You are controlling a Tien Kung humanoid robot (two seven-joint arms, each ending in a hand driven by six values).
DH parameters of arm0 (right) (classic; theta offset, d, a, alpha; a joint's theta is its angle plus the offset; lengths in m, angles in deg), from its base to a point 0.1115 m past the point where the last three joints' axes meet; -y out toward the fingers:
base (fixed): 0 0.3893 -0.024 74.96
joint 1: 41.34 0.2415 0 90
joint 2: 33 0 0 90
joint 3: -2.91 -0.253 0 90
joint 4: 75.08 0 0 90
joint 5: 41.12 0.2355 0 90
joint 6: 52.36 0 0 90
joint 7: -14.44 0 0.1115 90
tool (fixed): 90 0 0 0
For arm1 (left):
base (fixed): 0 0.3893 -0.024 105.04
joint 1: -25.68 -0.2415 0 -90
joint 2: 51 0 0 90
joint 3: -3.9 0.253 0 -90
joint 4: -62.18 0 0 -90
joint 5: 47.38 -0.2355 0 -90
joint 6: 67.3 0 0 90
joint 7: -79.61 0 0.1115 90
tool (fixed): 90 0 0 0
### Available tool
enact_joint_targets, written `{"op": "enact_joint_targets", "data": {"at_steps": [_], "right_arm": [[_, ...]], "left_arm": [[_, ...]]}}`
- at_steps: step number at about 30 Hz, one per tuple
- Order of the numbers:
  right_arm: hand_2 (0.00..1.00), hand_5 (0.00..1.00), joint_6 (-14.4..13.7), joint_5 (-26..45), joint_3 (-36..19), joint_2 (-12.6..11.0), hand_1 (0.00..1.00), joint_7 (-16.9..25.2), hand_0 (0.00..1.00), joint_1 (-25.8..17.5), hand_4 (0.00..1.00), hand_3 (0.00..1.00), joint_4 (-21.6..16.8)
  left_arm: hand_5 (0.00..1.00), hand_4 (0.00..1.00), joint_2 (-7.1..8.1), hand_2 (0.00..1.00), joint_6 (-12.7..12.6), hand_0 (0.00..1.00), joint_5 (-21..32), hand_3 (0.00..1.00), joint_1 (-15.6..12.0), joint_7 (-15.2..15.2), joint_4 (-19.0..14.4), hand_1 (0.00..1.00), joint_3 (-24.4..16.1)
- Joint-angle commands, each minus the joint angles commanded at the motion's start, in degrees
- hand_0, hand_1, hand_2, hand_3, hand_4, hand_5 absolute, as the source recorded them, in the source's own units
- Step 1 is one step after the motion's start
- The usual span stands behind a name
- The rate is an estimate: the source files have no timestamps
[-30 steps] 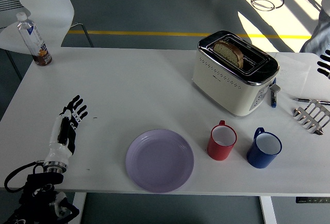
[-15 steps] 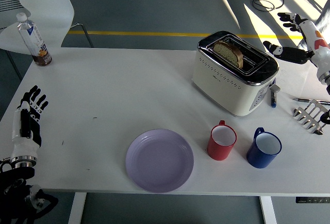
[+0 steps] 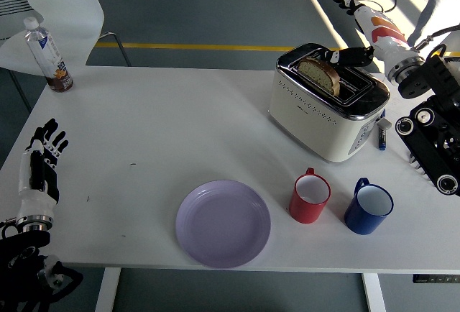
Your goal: Push plate across desktop,pick up the break from the machine,place the break in the plate
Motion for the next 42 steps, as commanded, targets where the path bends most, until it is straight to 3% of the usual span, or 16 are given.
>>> {"op": "enact_joint_targets", "data": {"at_steps": [2, 10, 23, 24, 29, 30, 34, 36, 41, 42], "right_arm": [[0.709, 0.248, 0.24, -0.07, 0.23, 0.24, 0.726, -0.15, 0.778, 0.39, 0.886, 0.858, 0.43], [0.672, 0.261, 3.02, -4.29, 3.36, 2.96, 0.695, -2.31, 0.748, 5.37, 0.885, 0.829, 8.15], [0.661, 0.292, 4.90, -8.19, 6.18, 6.78, 0.683, -4.22, 0.754, 11.48, 0.893, 0.821, 21.01], [0.659, 0.312, 5.01, -8.13, 6.20, 6.87, 0.671, -4.28, 0.706, 11.63, 0.890, 0.820, 21.37], [0.659, 0.312, 7.04, -5.08, 6.51, 7.52, 0.671, -5.64, 0.706, 13.03, 0.890, 0.820, 23.72], [0.652, 0.319, 7.48, -4.91, 6.68, 7.67, 0.652, -5.98, 0.638, 13.22, 0.889, 0.822, 24.00], [0.652, 0.319, 8.42, -4.66, 7.36, 8.22, 0.652, -7.05, 0.638, 13.83, 0.889, 0.822, 25.38], [0.615, 0.319, 8.31, -4.54, 7.59, 8.42, 0.608, -7.30, 0.588, 14.00, 0.890, 0.804, 25.95], [0.615, 0.319, 7.62, -4.61, 8.46, 9.17, 0.608, -7.98, 0.588, 14.53, 0.890, 0.804, 27.97], [0.531, 0.323, 7.59, -4.41, 8.80, 9.25, 0.530, -8.10, 0.495, 14.63, 0.888, 0.725, 28.32]], "left_arm": [[0.998, 0.525, 0.00, 0.907, -0.02, 0.848, 0.01, 0.819, -0.01, -0.01, 0.01, 0.859, 0.04], [0.998, 0.521, 0.00, 0.907, -0.13, 0.848, 0.12, 0.818, -0.02, -0.04, 0.07, 0.860, 0.14], [0.998, 0.518, 0.00, 0.907, -0.16, 0.849, 0.06, 0.816, 0.20, -0.07, 0.44, 0.861, 0.34], [0.998, 0.517, 0.00, 0.907, -0.16, 0.850, 0.05, 0.812, 0.22, -0.08, 0.48, 0.862, 0.34], [0.998, 0.517, 0.00, 0.907, -0.24, 0.850, 0.02, 0.812, 0.04, -0.14, 1.01, 0.862, -0.08], [0.998, 0.515, 0.00, 0.907, -0.25, 0.851, 0.02, 0.813, -0.02, -0.15, 1.06, 0.862, -0.11], [0.998, 0.515, 0.00, 0.907, -0.26, 0.851, 0.05, 0.813, 0.02, -0.17, 1.15, 0.862, -0.02], [0.998, 0.515, 0.00, 0.907, -0.25, 0.851, 0.05, 0.812, 0.03, -0.17, 1.15, 0.863, 0.05], [0.998, 0.515, 0.00, 0.907, -0.23, 0.851, 0.02, 0.812, -0.17, -0.16, 1.16, 0.863, -0.17], [0.998, 0.515, 0.00, 0.907, -0.24, 0.852, -0.01, 0.811, -0.25, -0.17, 1.11, 0.863, -0.31]]}}
